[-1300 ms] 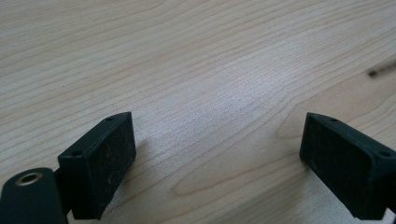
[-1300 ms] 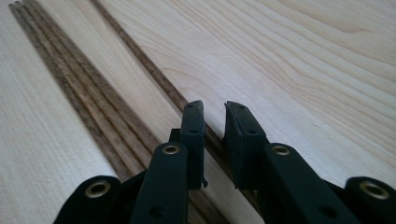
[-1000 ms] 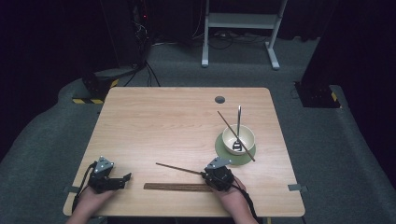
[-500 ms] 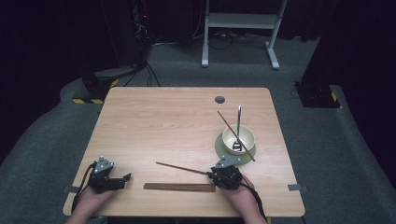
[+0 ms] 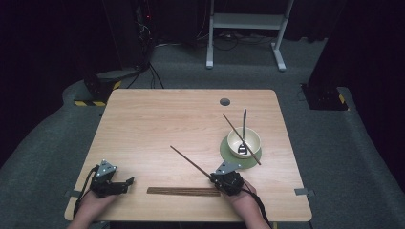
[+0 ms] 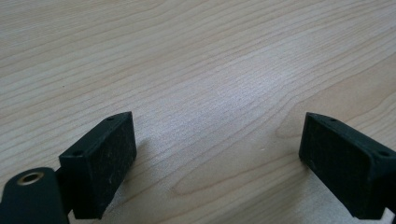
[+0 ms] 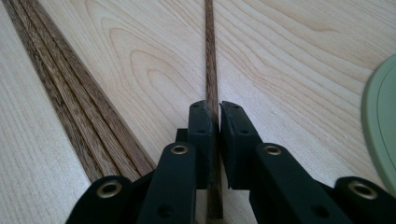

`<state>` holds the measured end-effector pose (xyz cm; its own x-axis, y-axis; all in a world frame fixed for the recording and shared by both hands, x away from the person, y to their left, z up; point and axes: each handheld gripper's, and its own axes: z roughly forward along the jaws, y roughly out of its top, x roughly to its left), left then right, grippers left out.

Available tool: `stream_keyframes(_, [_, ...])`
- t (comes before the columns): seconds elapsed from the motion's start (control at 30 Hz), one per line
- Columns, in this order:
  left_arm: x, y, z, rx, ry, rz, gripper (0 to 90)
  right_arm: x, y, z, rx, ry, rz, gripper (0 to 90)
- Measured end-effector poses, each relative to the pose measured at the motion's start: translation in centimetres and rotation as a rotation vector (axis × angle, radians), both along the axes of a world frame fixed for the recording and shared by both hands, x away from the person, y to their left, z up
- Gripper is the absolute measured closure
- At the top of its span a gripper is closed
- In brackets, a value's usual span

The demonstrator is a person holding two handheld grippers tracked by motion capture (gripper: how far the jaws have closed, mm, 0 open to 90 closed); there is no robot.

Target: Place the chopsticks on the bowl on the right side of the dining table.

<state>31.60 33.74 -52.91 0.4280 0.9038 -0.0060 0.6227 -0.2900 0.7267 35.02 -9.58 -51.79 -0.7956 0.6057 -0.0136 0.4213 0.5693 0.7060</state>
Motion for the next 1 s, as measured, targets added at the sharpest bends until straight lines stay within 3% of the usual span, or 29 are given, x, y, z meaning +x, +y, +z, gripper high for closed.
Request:
stream_keyframes(0.13, [0.0,0.0,0.0,0.000,0.001,0.001,10.9,0.1,0.4,-0.1,-0.002,-0.013,0.000,78.1])
stream_keyframes(0.3, [0.0,0.0,0.0,0.000,0.000,0.001,11.0,0.2,0.4,-0.1,0.002,-0.014,-0.004,83.1])
stream_keyframes(0.6, [0.0,0.0,0.0,0.000,0.000,0.002,11.0,0.1,0.6,0.2,-0.018,-0.022,-0.002,84.1])
stream_keyframes(1.0, [0.0,0.0,0.0,0.000,0.000,0.002,11.0,-1.2,-0.2,3.0,0.019,-0.116,-0.029,84.1])
